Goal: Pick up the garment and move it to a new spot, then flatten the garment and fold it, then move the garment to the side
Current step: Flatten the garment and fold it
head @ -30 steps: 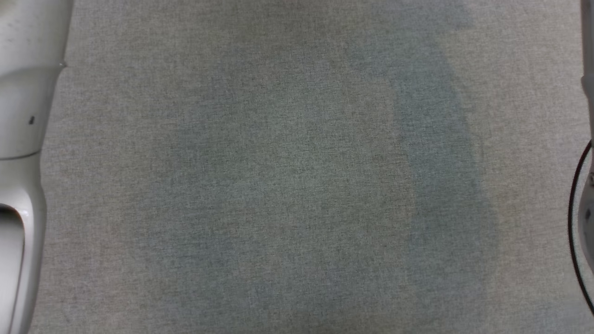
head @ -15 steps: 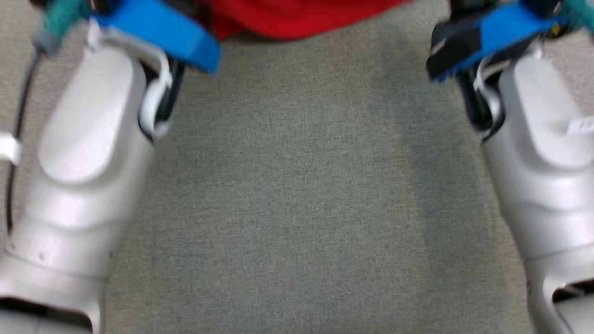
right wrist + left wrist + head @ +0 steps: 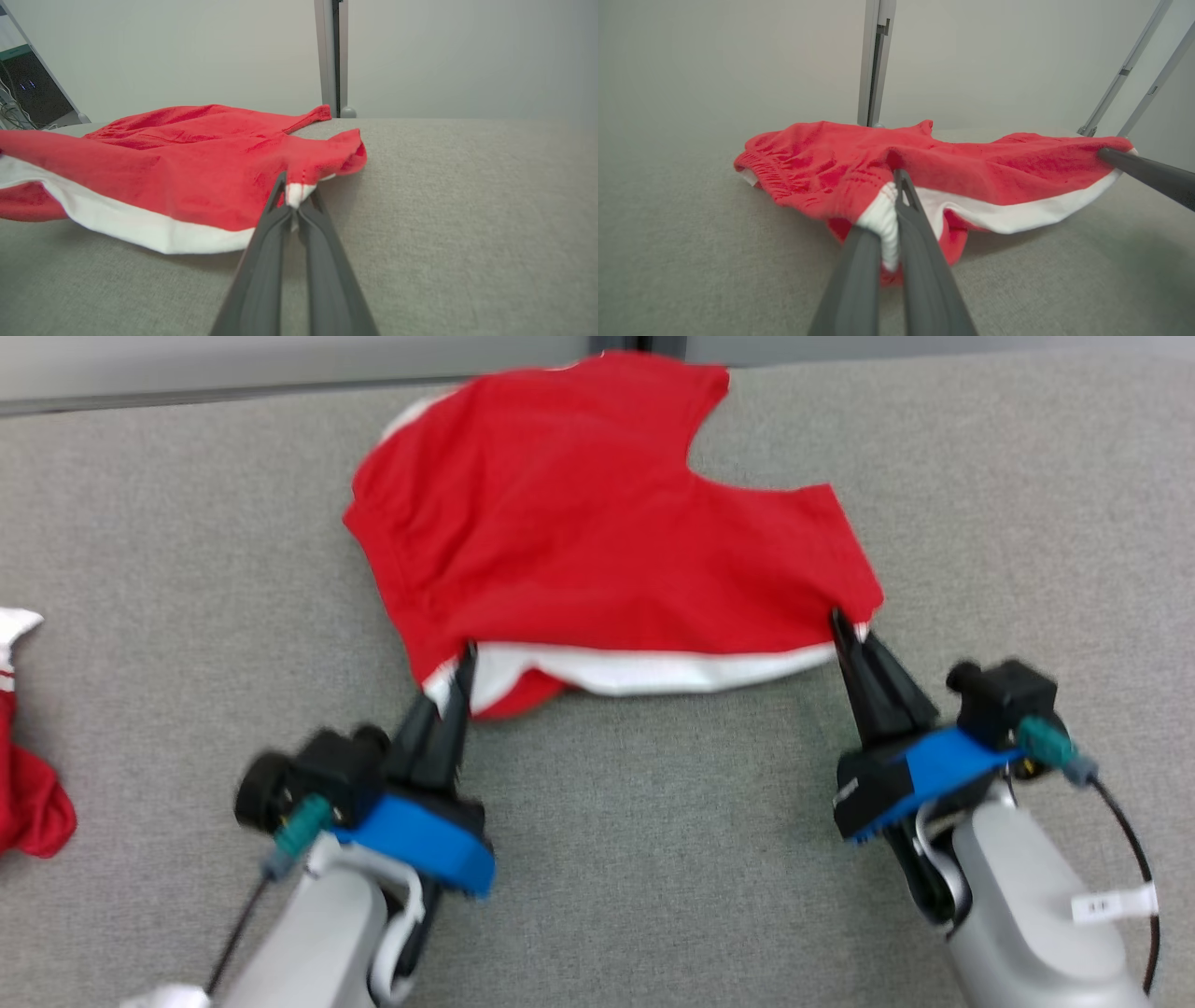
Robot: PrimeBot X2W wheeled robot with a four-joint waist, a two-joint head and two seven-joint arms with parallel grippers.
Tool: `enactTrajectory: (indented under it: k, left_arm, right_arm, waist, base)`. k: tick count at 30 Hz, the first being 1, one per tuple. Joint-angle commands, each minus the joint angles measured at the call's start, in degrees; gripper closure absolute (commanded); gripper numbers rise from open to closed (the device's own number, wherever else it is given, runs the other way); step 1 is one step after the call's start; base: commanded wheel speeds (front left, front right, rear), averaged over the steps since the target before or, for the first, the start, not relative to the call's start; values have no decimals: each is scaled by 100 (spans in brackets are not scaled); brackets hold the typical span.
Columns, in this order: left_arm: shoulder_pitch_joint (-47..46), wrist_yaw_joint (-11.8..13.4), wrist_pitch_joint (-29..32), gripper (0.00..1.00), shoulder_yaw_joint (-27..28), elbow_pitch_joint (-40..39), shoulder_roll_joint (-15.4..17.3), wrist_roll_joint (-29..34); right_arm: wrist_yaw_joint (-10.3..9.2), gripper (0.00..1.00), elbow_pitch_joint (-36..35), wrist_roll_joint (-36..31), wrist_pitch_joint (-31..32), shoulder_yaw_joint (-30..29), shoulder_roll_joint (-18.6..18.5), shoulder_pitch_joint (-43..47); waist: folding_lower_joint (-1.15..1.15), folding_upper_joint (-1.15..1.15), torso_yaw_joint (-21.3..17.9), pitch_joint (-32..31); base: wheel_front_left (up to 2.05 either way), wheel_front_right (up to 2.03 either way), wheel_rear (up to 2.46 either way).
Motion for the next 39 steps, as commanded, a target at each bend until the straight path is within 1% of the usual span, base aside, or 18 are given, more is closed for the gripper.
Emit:
enactTrajectory:
  k: [1,6,11,16,21,24,28,33,39]
  left_arm:
    - [307,-24,-26,100,-96,-37,0,55]
    - [1156,69,-26,100,-65,-170,11,-36]
    - [1758,147,-26,100,-122,-418,119,3]
    - [2079,159,-26,100,-216,-585,185,-13]
    - [2178,204,12,100,-257,-685,168,-34]
    - [2159,210,21,100,-287,-702,143,-37]
    - [2029,221,16,100,-282,-727,110,-47]
    - [1818,174,7,100,-252,-691,88,-38]
    - [1305,128,-9,100,-169,-717,6,2]
  right_arm:
    - [1,100,-79,61,-31,-15,-53,339]
    - [2,100,-292,132,-31,-73,-56,1167]
    - [2,100,-688,146,64,-162,-35,1932]
    - [1,100,-1233,86,272,-470,21,2619]
    - [2,100,-1712,-4,538,-660,91,3001]
    - [1,100,-1882,-84,620,-758,112,3062]
    - [1,100,-2027,-171,697,-894,39,2941]
    - [1,100,-2127,-212,736,-1145,-99,2586]
    - [0,100,-2110,-241,912,-1163,-322,1847]
  waist:
    - [2,0,-47,-195]
    - [2,0,-33,-528]
    - [2,0,14,-764]
    - [2,0,102,-937]
    - [2,0,149,-1008]
    - [2,0,182,-1031]
    - [2,0,262,-995]
    - [2,0,429,-894]
    - [2,0,657,-586]
  base:
    - [0,0,0]
    - [0,0,0]
    - [0,0,0]
    - [0,0,0]
    - [0,0,0]
    - [0,0,0]
    - [0,0,0]
    - [0,0,0]
    - [0,0,0]
